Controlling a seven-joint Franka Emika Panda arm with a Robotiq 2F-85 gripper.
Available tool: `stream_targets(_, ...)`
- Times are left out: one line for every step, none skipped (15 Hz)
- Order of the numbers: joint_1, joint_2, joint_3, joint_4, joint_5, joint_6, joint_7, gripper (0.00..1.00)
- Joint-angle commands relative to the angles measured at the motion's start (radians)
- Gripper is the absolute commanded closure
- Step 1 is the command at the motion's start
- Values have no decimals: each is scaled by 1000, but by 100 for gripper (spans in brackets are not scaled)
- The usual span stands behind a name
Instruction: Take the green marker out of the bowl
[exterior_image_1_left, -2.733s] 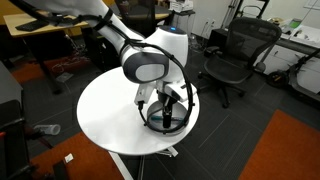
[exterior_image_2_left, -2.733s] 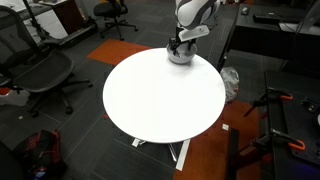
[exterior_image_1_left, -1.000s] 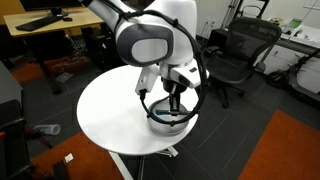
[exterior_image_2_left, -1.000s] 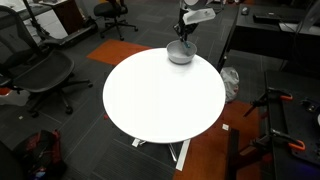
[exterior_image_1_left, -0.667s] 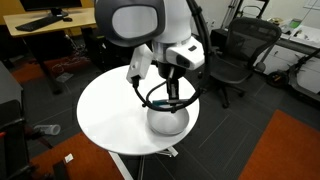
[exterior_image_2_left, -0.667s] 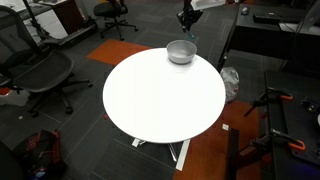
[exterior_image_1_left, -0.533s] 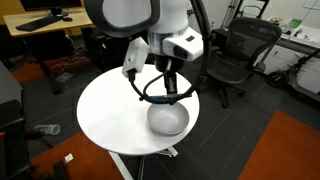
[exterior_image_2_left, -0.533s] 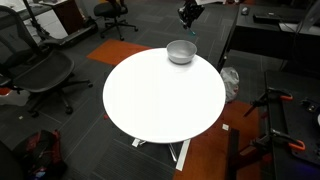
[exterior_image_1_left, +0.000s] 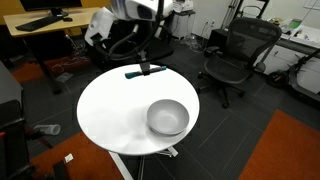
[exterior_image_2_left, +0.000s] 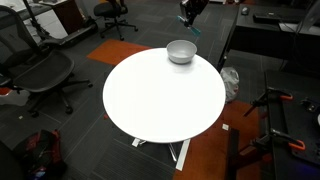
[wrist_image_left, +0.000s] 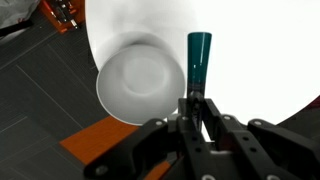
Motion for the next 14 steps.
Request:
stream_targets(27,-126,29,-107,-23,-101,41,95)
stream_targets(30,-146,37,-124,-21,-137,46,95)
stream_targets(34,-163,45,-137,-22,-171,55,95)
stream_targets(37,-183,51,-153,-20,-202,69,95)
stream_targets(38,-196,58,-167,-14,-227,75,95)
stream_targets(40,-208,64,-181,-14,-244,93,95)
stream_targets(39,-220,70,-197,6,-252,87,95)
stream_targets(40,-228,76,-214,-2,-251,109,95)
stream_targets(42,-233,82,-230,-2,-243,120,95)
stream_targets(42,-238,88,-246,-6,-237,143,95)
stream_targets(43,-241,94,-263,-10,-230,170,95)
stream_targets(44,-243,100,-278,-9,-227,195,95)
stream_targets(46,-244,109,-292,-17,-226,231,95)
stream_targets(48,-240,116,-302,-27,-228,270,95)
